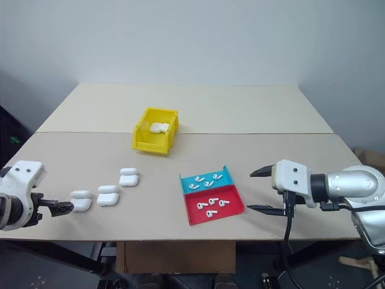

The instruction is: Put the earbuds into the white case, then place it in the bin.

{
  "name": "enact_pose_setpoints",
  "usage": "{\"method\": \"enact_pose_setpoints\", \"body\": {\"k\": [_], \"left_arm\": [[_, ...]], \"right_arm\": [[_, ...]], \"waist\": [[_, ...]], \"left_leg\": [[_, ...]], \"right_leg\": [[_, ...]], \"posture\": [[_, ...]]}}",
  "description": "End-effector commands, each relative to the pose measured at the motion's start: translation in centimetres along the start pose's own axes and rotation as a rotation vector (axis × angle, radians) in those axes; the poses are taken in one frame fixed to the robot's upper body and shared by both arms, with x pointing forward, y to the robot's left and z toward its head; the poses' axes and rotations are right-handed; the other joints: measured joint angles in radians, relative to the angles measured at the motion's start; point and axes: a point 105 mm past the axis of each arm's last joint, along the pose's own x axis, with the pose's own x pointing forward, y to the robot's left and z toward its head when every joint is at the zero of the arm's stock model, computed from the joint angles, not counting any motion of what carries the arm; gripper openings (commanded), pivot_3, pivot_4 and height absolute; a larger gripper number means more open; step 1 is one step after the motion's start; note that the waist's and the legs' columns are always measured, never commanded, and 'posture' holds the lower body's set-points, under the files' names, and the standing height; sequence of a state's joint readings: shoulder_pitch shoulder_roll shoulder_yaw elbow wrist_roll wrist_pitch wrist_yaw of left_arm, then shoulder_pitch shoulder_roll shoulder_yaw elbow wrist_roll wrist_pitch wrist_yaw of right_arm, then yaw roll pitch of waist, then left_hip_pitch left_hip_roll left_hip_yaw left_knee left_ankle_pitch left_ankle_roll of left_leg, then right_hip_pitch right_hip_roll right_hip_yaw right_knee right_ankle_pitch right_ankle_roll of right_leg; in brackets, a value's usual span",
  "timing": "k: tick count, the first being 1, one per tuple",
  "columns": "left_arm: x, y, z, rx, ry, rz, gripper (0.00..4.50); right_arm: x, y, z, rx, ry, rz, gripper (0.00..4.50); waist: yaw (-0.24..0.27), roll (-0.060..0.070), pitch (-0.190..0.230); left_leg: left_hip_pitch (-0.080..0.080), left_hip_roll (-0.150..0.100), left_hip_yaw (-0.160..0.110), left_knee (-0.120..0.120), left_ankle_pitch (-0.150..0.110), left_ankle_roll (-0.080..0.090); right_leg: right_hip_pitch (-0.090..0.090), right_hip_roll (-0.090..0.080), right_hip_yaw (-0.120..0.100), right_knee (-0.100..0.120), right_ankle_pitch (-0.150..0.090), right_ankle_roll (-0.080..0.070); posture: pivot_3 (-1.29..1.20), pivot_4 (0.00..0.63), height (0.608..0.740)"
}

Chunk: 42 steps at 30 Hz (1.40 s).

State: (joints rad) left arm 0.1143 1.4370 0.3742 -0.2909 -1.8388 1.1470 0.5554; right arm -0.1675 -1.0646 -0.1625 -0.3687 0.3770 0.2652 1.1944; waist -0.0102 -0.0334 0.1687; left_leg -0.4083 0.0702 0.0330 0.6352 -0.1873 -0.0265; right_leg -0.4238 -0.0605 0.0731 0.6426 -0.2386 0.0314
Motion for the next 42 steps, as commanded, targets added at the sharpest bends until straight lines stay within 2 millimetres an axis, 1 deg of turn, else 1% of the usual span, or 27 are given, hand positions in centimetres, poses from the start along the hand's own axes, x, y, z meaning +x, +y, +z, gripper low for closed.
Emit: {"method": "enact_pose_setpoints", "body": {"k": [1, 9, 12, 19, 27, 28, 36, 41, 42], "left_arm": [[0.7, 0.2, 0.8, -0.045, -0.026, 0.000, 4.50], [2.7, -0.8, 1.0, -0.019, -0.004, -0.003, 4.50], [3.0, -0.9, 1.0, -0.021, 0.000, -0.003, 4.50], [3.6, -0.1, 1.2, -0.035, 0.028, 0.022, 4.50], [4.2, -0.6, 1.5, -0.041, 0.026, -0.004, 4.50], [4.2, -0.6, 1.3, -0.026, 0.032, 0.000, 4.50], [4.9, -0.4, 0.5, -0.074, 0.072, -0.005, 4.50], [5.0, -0.9, 1.1, -0.038, 0.060, -0.018, 4.50], [5.1, -1.1, 1.3, -0.056, 0.054, -0.037, 4.50]], "right_arm": [[-0.8, -0.5, 0.9, -0.037, -0.006, -0.052, 4.46], [-0.8, -0.4, 0.5, -0.034, 0.026, -0.095, 4.46], [-0.9, -0.4, 0.1, -0.034, 0.044, -0.103, 4.46], [-1.0, -0.3, 0.2, -0.032, 0.042, -0.106, 4.46], [-0.8, -0.3, 0.3, -0.034, 0.042, -0.113, 4.46], [-0.8, -0.3, 0.3, -0.033, 0.042, -0.115, 4.46], [-1.1, -0.2, 0.1, -0.023, 0.049, -0.135, 4.46], [-1.2, -0.5, 0.6, -0.008, 0.035, -0.155, 4.46], [-1.2, -0.5, 0.5, -0.012, 0.041, -0.159, 4.46]], "waist": [[0.000, -0.001, 0.000], [0.000, -0.002, 0.001], [-0.001, -0.002, 0.001], [-0.001, -0.002, 0.001], [-0.002, -0.002, 0.001], [-0.002, -0.002, 0.001], [-0.001, -0.002, 0.001], [-0.001, -0.002, 0.001], [-0.001, -0.002, 0.001]], "left_leg": [[0.000, 0.000, 0.000, 0.000, 0.000, 0.000], [0.000, 0.000, 0.000, 0.000, 0.001, -0.002], [0.000, 0.000, -0.001, 0.000, 0.001, -0.002], [0.000, -0.001, -0.001, 0.000, 0.001, -0.002], [0.000, -0.001, -0.001, 0.000, 0.001, -0.002], [0.000, -0.001, -0.002, 0.000, 0.001, -0.002], [0.000, -0.001, -0.002, 0.000, 0.001, -0.002], [0.000, -0.001, -0.002, 0.000, 0.002, -0.002], [0.000, -0.001, -0.002, 0.000, 0.002, -0.003]], "right_leg": [[0.000, 0.000, 0.000, 0.000, 0.000, 0.000], [0.001, 0.000, 0.000, 0.000, -0.001, 0.002], [0.001, 0.000, 0.000, 0.000, 0.001, 0.004], [0.001, 0.000, 0.000, 0.000, 0.000, 0.007], [0.001, 0.000, 0.000, 0.000, 0.001, 0.009], [0.001, 0.000, 0.000, 0.000, 0.001, 0.009], [0.002, 0.000, 0.000, 0.000, 0.002, 0.010], [0.002, 0.000, 0.000, 0.001, 0.002, 0.010], [0.002, 0.000, 0.000, 0.000, 0.002, 0.010]], "posture": [[0.00, 0.150, 0.740], [0.00, 0.150, 0.740], [0.00, 0.150, 0.740], [0.00, 0.150, 0.740], [0.00, 0.150, 0.740], [0.00, 0.150, 0.740], [0.00, 0.150, 0.740], [0.00, 0.150, 0.740], [0.00, 0.150, 0.740]]}}
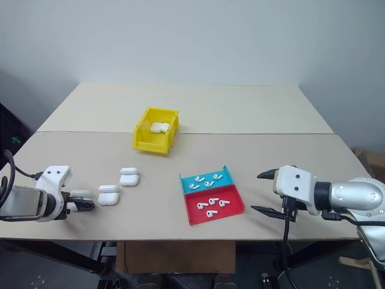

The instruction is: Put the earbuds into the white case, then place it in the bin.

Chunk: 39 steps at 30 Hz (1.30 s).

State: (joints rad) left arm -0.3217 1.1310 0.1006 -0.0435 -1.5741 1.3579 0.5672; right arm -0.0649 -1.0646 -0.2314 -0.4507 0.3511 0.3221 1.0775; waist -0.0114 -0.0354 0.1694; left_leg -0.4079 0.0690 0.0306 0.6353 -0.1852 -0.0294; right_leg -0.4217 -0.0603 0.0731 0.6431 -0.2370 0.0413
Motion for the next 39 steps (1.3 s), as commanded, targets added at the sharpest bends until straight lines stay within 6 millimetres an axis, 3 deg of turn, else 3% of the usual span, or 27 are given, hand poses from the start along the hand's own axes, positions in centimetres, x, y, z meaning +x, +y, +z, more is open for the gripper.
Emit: {"method": "enact_pose_setpoints", "body": {"k": [1, 23, 39], "left_arm": [[-0.4, -0.2, 1.1, 0.000, -0.031, -0.014, 4.50], [0.1, -0.8, 1.2, 0.039, 0.007, -0.042, 4.50], [0.3, -1.7, -0.1, 0.089, 0.018, -0.050, 4.50]], "right_arm": [[-0.7, -0.7, 1.0, -0.040, -0.013, -0.048, 4.46], [-1.0, -0.1, 0.6, -0.045, 0.017, -0.051, 4.46], [-0.8, 0.0, 0.1, -0.049, 0.018, -0.050, 4.46]], "waist": [[0.001, 0.000, 0.000], [0.000, -0.001, 0.000], [-0.001, -0.001, 0.000]], "left_leg": [[0.000, 0.000, 0.000, 0.000, 0.000, 0.000], [0.000, -0.001, -0.001, 0.000, 0.001, -0.001], [0.000, -0.001, -0.001, 0.000, 0.001, -0.001]], "right_leg": [[0.000, 0.000, 0.000, 0.000, 0.000, 0.000], [0.001, 0.000, 0.000, 0.000, 0.001, 0.002], [0.001, 0.000, 0.000, 0.000, 0.001, 0.002]], "posture": [[0.00, 0.150, 0.740], [0.00, 0.150, 0.740], [0.00, 0.150, 0.740]]}}
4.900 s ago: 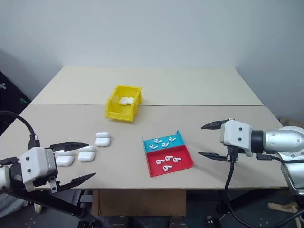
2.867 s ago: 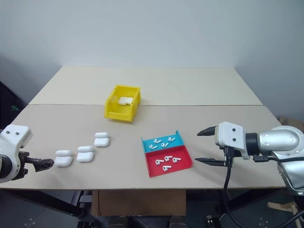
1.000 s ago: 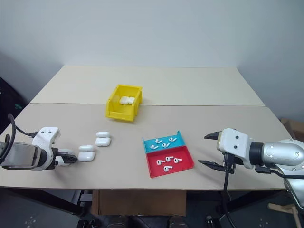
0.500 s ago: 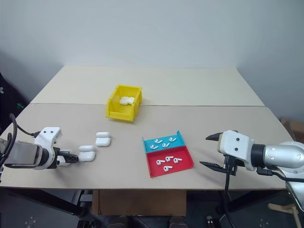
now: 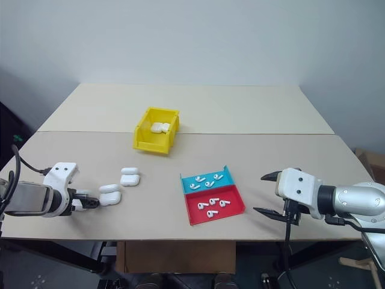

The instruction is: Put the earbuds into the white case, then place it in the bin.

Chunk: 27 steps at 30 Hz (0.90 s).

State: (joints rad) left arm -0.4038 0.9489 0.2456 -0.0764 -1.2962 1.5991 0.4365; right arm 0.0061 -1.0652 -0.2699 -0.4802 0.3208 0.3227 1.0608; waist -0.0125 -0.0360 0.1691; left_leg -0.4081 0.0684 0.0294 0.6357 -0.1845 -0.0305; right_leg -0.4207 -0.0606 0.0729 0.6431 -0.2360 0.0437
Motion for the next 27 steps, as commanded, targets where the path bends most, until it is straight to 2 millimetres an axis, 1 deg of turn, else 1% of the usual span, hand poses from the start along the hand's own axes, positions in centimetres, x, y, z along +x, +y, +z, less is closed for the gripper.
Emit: {"method": "enact_pose_setpoints", "body": {"k": [1, 3, 9, 18, 19, 21, 23, 24, 27], "left_arm": [[0.2, -0.8, -0.3, 0.045, 0.010, -0.001, 4.50], [0.1, -1.0, 0.0, 0.036, -0.001, -0.014, 4.50], [0.7, -0.9, -1.2, 0.027, 0.032, -0.005, 4.50], [1.2, -1.0, -1.9, 0.030, 0.046, 0.015, 4.50], [1.2, -0.9, -2.0, 0.037, 0.047, 0.026, 4.12], [1.3, -0.8, -2.0, 0.032, 0.051, 0.030, 3.59], [1.3, -0.7, -2.0, 0.034, 0.055, 0.038, 2.91], [1.3, -0.6, -1.9, 0.031, 0.055, 0.037, 2.79], [1.2, -0.5, -1.3, 0.035, 0.046, 0.044, 2.79]], "right_arm": [[-0.3, -0.5, 0.9, -0.057, -0.028, -0.029, 4.46], [-0.3, -0.7, 0.9, -0.063, -0.025, -0.032, 4.46], [-0.4, -1.1, 0.8, -0.067, -0.017, -0.049, 4.46], [-0.5, -1.2, 0.7, -0.049, -0.022, -0.062, 4.46], [-0.5, -1.2, 0.7, -0.048, -0.021, -0.064, 4.50], [-0.4, -1.2, 0.6, -0.049, -0.020, -0.068, 4.50], [-0.4, -1.3, 0.6, -0.050, -0.019, -0.071, 4.50], [-0.3, -1.3, 0.6, -0.051, -0.020, -0.071, 4.50], [-0.2, -1.4, 0.8, -0.067, -0.027, -0.063, 4.50]], "waist": [[0.000, 0.000, 0.000], [0.001, 0.000, 0.000], [0.002, 0.001, 0.000], [0.000, 0.002, -0.001], [0.001, 0.002, -0.001], [0.000, 0.003, -0.002], [0.000, 0.004, -0.003], [-0.001, 0.006, -0.004], [-0.001, 0.007, -0.005]], "left_leg": [[0.000, 0.000, 0.000, 0.000, 0.000, 0.000], [0.000, 0.000, 0.000, 0.000, 0.000, 0.000], [0.000, 0.000, 0.000, 0.001, 0.000, 0.000], [0.001, 0.000, 0.000, 0.001, 0.000, 0.000], [0.001, 0.000, 0.000, 0.001, 0.000, 0.000], [0.001, 0.000, 0.000, 0.001, 0.000, 0.000], [0.002, 0.000, 0.000, 0.001, 0.000, 0.000], [0.002, 0.000, 0.000, 0.001, 0.000, 0.000], [0.003, 0.000, 0.000, 0.001, 0.000, 0.000]], "right_leg": [[0.000, 0.000, 0.000, 0.000, 0.000, 0.000], [0.000, 0.000, 0.000, 0.000, 0.000, 0.000], [0.001, 0.000, 0.000, 0.000, 0.000, 0.000], [0.001, 0.000, 0.000, 0.000, 0.000, 0.000], [0.001, 0.000, 0.000, 0.000, 0.000, 0.000], [0.002, 0.000, 0.000, 0.000, 0.000, 0.000], [0.002, 0.000, 0.000, 0.000, 0.000, 0.000], [0.002, 0.000, 0.000, 0.000, 0.000, 0.000], [0.002, 0.000, 0.000, 0.001, -0.002, 0.001]], "posture": [[0.00, 0.150, 0.740], [0.00, 0.150, 0.740], [0.00, 0.150, 0.740], [0.00, 0.150, 0.740], [0.00, 0.150, 0.740], [0.00, 0.150, 0.740], [0.00, 0.150, 0.740], [0.00, 0.150, 0.740], [0.00, 0.150, 0.740]]}}
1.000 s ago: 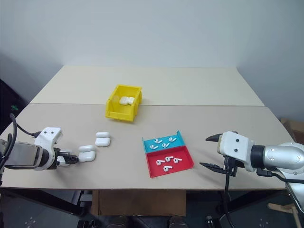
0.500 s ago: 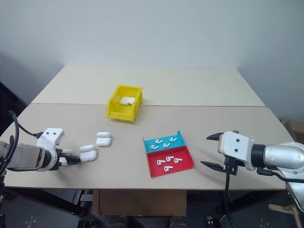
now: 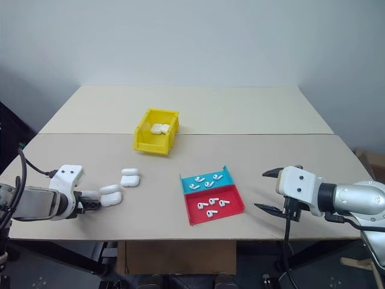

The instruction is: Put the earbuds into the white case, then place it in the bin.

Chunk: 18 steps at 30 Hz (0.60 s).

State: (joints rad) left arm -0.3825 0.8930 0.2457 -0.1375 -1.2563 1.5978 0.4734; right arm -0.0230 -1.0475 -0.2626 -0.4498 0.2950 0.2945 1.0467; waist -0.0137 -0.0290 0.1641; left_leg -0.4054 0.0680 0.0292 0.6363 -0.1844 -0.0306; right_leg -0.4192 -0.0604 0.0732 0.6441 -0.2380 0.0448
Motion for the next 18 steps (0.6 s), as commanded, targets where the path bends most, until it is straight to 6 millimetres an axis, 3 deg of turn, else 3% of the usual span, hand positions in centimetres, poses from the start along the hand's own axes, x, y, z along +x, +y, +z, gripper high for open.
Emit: {"method": "enact_pose_setpoints", "body": {"k": [1, 8, 13, 16, 18], "left_arm": [[0.5, 0.4, -0.8, 0.014, 0.051, 0.028, 2.79], [-2.0, 1.1, 1.3, 0.075, -0.067, 0.063, 2.79], [-5.1, 3.6, 2.3, 0.133, -0.116, 0.149, 2.79], [-7.3, 3.9, 4.4, 0.139, -0.256, 0.139, 2.79], [-8.8, 2.8, 6.1, 0.193, -0.410, 0.099, 2.79]], "right_arm": [[-0.3, -0.6, 0.9, -0.050, -0.022, -0.023, 4.50], [-0.1, -1.1, 1.2, -0.062, -0.035, -0.035, 4.50], [-0.2, -2.0, 1.6, -0.090, -0.042, -0.062, 4.50], [-0.3, -2.4, 2.0, -0.108, -0.064, -0.068, 4.50], [-0.4, -2.6, 2.3, -0.120, -0.075, -0.073, 4.50]], "waist": [[0.000, 0.000, 0.000], [-0.004, -0.003, 0.002], [-0.006, -0.009, 0.005], [-0.002, -0.009, 0.005], [0.002, -0.009, 0.005]], "left_leg": [[0.000, 0.000, 0.000, 0.000, 0.000, 0.000], [-0.001, 0.000, 0.000, 0.000, 0.001, -0.001], [-0.004, 0.000, -0.001, -0.001, 0.001, -0.001], [-0.005, 0.000, -0.001, -0.001, 0.000, -0.001], [-0.006, 0.000, -0.001, -0.002, 0.000, -0.001]], "right_leg": [[0.000, 0.000, 0.000, 0.000, 0.000, 0.000], [-0.001, 0.000, 0.000, 0.000, 0.000, -0.002], [-0.003, 0.001, 0.000, -0.001, 0.001, 0.000], [-0.004, 0.000, 0.000, -0.002, 0.001, -0.001], [-0.004, 0.000, -0.001, -0.003, 0.001, -0.003]], "posture": [[0.00, 0.150, 0.740], [0.00, 0.150, 0.740], [0.00, 0.150, 0.740], [0.00, 0.150, 0.740], [0.00, 0.150, 0.740]]}}
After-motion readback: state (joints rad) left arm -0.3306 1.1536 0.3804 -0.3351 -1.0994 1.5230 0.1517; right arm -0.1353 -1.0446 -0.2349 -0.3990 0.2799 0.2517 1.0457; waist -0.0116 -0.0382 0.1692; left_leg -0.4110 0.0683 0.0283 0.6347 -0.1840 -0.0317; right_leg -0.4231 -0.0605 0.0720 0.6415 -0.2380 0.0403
